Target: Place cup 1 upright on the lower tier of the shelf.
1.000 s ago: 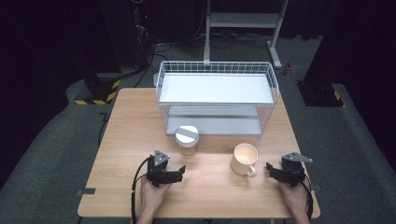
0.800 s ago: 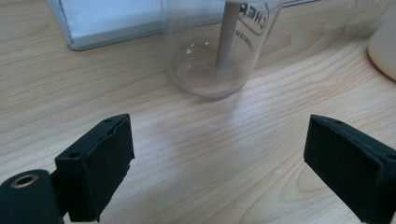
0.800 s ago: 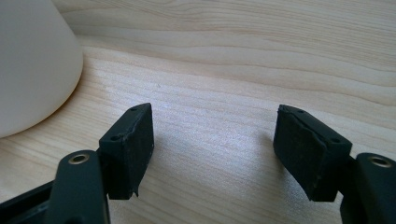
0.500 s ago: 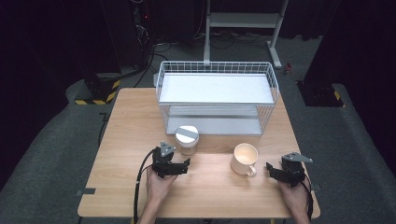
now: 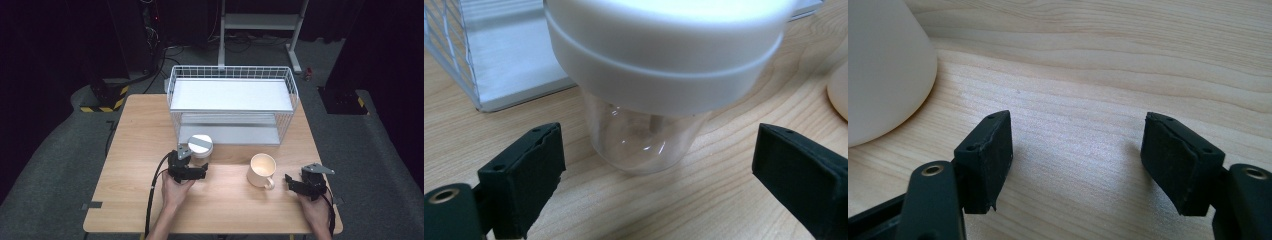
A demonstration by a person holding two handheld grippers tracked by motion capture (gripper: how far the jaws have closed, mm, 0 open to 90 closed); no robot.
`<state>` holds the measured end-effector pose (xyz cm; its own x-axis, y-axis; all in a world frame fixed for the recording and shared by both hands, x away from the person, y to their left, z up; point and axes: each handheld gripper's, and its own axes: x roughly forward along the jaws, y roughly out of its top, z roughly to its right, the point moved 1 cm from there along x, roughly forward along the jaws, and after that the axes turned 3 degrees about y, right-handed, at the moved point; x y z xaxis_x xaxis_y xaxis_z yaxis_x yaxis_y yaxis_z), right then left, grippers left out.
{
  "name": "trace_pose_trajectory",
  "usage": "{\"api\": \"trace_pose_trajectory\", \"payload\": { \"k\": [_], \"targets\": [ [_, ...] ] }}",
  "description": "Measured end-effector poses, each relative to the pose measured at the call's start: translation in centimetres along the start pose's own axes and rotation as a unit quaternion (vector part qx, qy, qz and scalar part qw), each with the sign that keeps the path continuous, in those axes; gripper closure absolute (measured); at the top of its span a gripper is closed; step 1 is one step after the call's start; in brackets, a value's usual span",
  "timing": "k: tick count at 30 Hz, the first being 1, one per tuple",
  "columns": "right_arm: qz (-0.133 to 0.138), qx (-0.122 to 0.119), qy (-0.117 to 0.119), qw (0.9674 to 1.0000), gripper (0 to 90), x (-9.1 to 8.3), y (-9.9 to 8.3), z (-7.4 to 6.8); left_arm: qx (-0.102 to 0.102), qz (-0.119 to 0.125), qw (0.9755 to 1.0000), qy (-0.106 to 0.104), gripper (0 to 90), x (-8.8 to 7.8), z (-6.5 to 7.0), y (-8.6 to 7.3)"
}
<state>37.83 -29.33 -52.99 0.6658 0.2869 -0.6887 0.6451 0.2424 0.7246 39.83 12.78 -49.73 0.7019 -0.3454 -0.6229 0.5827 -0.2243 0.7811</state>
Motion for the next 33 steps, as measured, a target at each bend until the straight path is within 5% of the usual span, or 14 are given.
{"api": "trace_pose_trajectory", "payload": {
  "k": [14, 33],
  "targets": [
    [0.0, 0.0, 0.0, 1.0, 29.1, 0.0, 0.0, 0.0, -0.014, 0.019, 0.9997, 0.009, 4.8, 1.1, -0.1, 1.1],
    [0.0, 0.0, 0.0, 1.0, 29.1, 0.0, 0.0, 0.0, -0.008, 0.015, 0.9997, 0.016, 4.3, 2.5, 0.1, 2.0]
  ]
}}
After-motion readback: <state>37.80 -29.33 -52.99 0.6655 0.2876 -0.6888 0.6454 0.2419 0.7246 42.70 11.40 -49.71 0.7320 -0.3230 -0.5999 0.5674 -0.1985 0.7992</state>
